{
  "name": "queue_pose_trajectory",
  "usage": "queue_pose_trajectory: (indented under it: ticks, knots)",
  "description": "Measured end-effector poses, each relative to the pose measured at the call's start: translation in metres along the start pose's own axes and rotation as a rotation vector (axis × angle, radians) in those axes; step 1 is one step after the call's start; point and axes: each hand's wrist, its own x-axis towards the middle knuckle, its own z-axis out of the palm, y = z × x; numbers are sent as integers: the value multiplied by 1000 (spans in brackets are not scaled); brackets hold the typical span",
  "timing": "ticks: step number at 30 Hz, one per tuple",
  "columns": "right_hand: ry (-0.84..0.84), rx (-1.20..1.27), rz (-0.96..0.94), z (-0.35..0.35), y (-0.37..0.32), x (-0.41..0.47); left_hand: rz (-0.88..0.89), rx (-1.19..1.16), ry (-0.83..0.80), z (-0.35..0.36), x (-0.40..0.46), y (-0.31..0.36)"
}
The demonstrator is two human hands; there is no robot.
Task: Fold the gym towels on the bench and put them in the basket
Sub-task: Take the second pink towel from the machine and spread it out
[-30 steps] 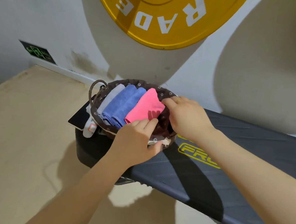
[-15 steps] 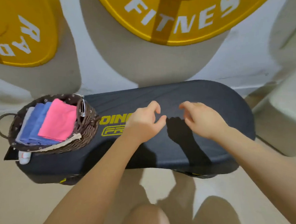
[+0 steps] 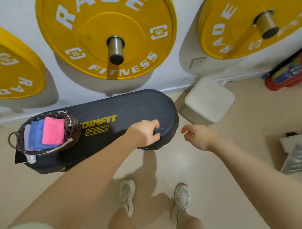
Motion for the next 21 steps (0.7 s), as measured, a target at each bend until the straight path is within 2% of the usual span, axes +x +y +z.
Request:
queue_pose_trajectory:
  ticks: [2,5,8,11,16,21]
  knots:
    - [119,129,107,-18,4,-37,42,46,-54,-10,-18,22]
    - [181,213,217,-23,2,-92,172,47,-72,-19,-46,50]
    - [246,495,300,-10,4,-149,245,-43,-112,-23,-71,81]
    - [352,705,383,2,13,-215,357,29,-192,-23,-91,122]
    - [568,798,566,34,64,-323,550,88,-258,-2,-124,215]
    - [648,833,711,84,131,-421,741,266,-337,64,-164,320]
